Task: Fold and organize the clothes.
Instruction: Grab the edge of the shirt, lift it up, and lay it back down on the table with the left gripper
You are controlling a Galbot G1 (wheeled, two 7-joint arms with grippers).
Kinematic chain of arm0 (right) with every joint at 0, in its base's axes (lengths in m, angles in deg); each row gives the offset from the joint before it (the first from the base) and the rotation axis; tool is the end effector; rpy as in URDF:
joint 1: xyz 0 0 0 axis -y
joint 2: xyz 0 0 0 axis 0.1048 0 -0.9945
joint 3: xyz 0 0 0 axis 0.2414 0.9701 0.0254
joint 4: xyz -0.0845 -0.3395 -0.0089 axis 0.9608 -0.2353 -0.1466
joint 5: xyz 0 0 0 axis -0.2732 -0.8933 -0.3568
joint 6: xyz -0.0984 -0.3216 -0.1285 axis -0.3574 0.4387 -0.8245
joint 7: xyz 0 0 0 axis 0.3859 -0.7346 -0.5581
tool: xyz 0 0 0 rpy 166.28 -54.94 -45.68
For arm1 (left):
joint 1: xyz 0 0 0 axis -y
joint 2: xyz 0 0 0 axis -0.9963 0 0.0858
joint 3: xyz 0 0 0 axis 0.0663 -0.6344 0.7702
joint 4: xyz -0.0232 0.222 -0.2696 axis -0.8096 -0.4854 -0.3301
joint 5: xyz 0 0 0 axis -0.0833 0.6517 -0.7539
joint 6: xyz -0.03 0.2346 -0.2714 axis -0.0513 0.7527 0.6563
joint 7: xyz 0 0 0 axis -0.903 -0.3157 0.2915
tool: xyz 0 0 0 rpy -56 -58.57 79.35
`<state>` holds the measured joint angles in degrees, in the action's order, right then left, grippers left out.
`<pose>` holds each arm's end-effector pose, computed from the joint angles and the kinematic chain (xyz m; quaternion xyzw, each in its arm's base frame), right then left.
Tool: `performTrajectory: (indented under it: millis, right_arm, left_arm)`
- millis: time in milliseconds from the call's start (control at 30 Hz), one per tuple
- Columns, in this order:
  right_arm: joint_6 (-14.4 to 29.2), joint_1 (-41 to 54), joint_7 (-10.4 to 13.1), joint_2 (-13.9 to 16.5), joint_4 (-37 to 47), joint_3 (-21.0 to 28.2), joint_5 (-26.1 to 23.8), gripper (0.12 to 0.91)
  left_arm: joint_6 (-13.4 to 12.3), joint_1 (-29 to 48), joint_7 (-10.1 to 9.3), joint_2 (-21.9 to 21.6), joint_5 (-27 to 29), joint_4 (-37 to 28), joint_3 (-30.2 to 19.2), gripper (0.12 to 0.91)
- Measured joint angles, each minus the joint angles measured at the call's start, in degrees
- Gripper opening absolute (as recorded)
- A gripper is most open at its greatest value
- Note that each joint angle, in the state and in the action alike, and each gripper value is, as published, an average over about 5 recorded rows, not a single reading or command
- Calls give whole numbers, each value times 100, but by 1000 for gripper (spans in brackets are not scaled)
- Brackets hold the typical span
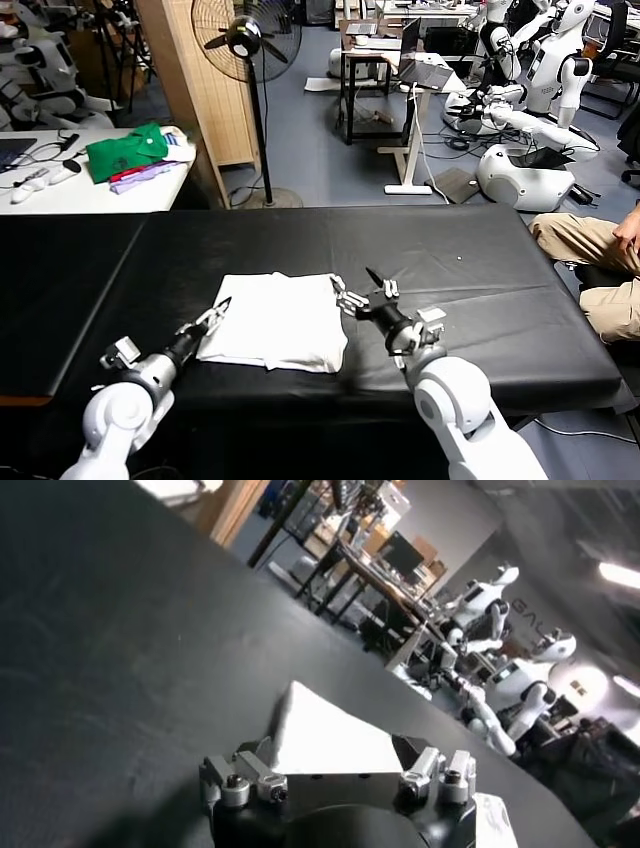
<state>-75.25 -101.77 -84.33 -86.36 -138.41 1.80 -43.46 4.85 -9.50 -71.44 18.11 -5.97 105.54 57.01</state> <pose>0.2823 0.0295 -0.2245 0.2145 -0.9689 -0.0728 0.0999 0.2788 0.1291 -0.3120 -0.0664 -0.9153 0.3415 0.2031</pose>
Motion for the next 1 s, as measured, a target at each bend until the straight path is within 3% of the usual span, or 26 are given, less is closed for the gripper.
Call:
performTrajectory:
  millis: [200,300,500,600,700,833,1000]
  right_arm:
    - [-2,-98,-2,-47,-57,-52,-7,798]
    - [13,-153,-13,-77,-76,-54,-75,798]
    - [33,-310,-21,-96,-168,-108,-191,798]
    - [-50,-405,105,-78,-220,-177,-332,798]
    - [-243,-500,309,-64,-264,-276,-617,798]
    - [-323,-656,290,-9,-352,-440,-969,798]
    - [-329,-788,255,7,-423,-551,-1089,798]
  left_arm:
    - [12,22,42,6,-131,-73,-100,794]
    - [27,69,45,36,-165,-103,-166,740]
    - [-4,129,-12,99,-135,-152,-232,432]
    - [-80,106,-79,105,77,-105,-228,264]
    - [-235,46,-167,124,646,15,-204,157]
    - [-460,-145,-253,10,2065,273,-120,144]
    - [-640,-492,-291,-425,3747,538,131,139]
